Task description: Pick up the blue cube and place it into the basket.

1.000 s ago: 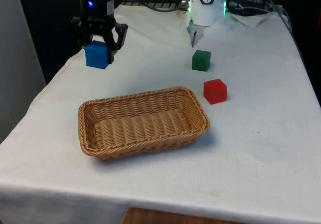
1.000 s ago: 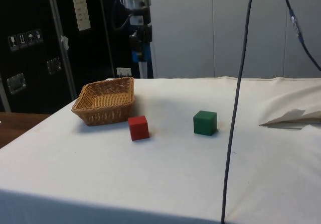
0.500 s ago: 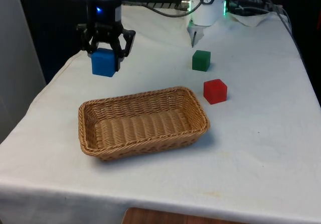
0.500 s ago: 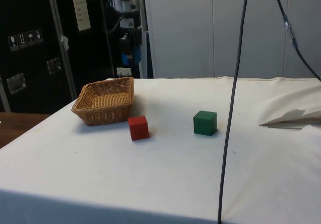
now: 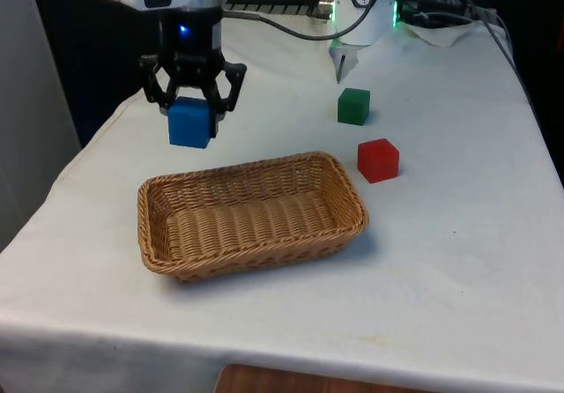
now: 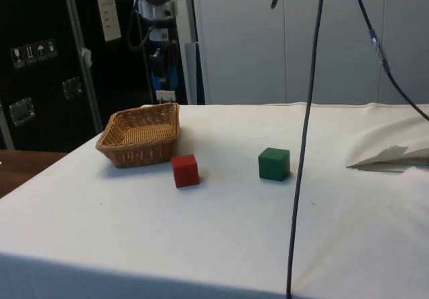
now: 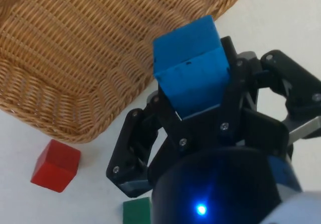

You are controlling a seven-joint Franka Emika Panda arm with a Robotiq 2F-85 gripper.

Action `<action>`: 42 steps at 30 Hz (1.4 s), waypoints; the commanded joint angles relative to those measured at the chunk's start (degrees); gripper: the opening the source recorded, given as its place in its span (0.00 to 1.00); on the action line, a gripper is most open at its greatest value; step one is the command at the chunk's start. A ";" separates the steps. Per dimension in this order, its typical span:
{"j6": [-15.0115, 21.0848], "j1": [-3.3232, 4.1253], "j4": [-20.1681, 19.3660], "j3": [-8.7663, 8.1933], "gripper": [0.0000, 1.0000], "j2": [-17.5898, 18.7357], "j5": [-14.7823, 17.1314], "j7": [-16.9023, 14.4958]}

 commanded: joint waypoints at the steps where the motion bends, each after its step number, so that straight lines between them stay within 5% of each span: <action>1: -0.40 -0.52 0.29 0.69 0.01 0.11 0.74 -1.32; 8: -0.23 -0.52 0.52 0.74 0.01 0.69 2.86 -5.73; 9: 0.06 0.00 0.17 0.11 0.01 0.52 2.46 -5.16; 10: -0.23 -0.52 0.57 0.74 0.01 0.74 3.09 -6.25; 16: -0.40 -0.29 1.26 0.80 0.01 1.60 4.41 -9.28; 42: -2.41 0.06 9.57 3.09 0.01 7.96 4.24 -9.68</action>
